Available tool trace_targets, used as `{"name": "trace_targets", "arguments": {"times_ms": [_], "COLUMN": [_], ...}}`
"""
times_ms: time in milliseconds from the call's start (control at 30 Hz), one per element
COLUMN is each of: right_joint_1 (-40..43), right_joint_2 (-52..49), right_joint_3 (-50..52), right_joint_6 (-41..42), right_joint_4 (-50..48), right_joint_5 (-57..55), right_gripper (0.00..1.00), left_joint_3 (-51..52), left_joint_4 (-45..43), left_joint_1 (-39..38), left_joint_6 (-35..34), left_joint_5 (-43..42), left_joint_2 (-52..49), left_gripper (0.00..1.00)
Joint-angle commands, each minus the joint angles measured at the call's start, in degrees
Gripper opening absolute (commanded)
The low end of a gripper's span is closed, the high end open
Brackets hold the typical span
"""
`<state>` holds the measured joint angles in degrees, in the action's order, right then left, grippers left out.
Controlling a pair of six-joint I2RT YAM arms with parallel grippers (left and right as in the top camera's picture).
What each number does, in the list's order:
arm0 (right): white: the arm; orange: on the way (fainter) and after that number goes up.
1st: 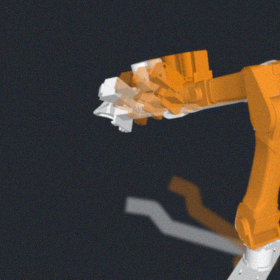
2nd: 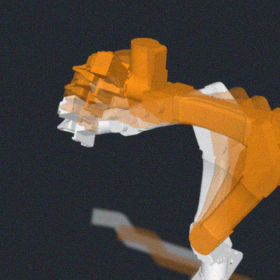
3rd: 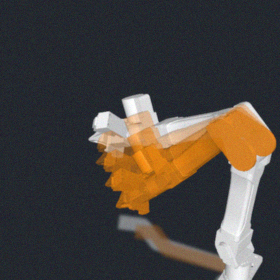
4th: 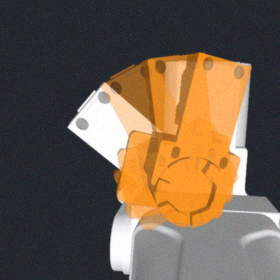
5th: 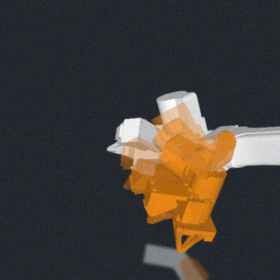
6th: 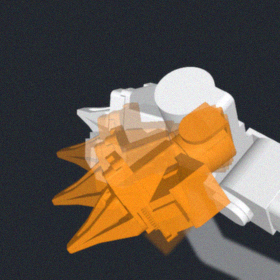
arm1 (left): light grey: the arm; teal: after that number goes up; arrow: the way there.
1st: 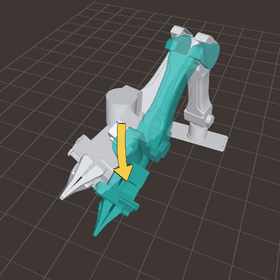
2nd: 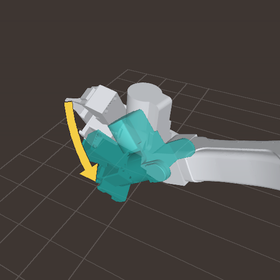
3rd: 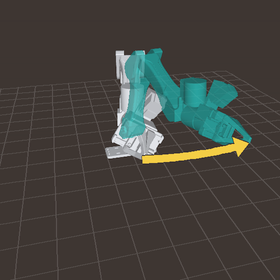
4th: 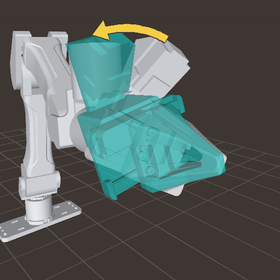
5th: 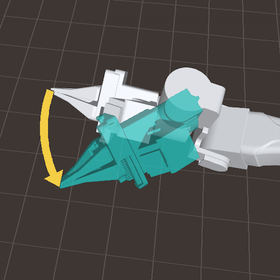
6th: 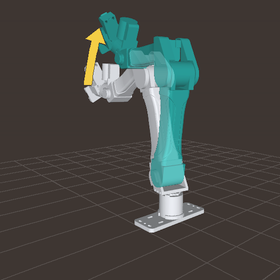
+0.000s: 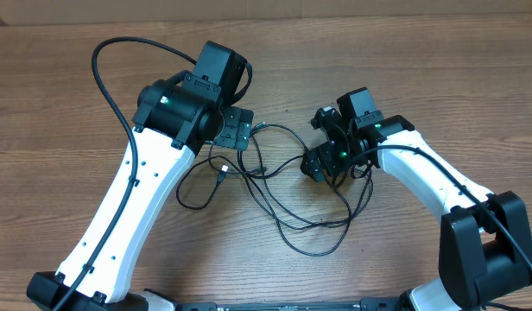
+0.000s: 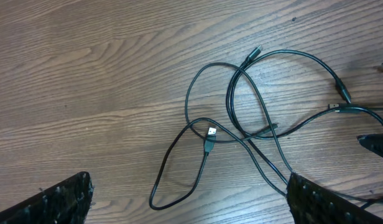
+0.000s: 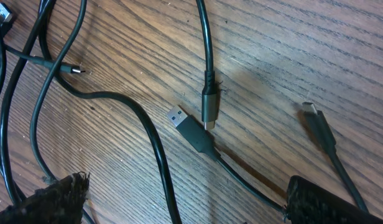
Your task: Untangle cables
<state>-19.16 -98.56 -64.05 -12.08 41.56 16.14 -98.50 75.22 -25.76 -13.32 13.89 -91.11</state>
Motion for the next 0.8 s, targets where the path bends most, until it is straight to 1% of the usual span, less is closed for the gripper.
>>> {"name": "trace_targets", "arguments": {"times_ms": [0, 767], "right_joint_1": [-0.13, -0.13], "right_joint_2": [0.04, 0.04], "right_joint_3": [0.37, 0.37], "right_joint_6": [-0.26, -0.46], "right_joint_4": [-0.39, -0.39], "right_joint_5": [-0.33, -1.11], "right_gripper": [1.0, 1.0], "left_joint_3": [-0.57, -0.57], "left_joint_4": [-0.11, -0.11], "left_joint_1": [0.24, 0.24], "left_joint_6": [0.48, 0.48], "left_joint_5": [-0.24, -0.24], "left_joint_2": [-0.28, -0.28], "left_gripper": [0.99, 1.0]}}
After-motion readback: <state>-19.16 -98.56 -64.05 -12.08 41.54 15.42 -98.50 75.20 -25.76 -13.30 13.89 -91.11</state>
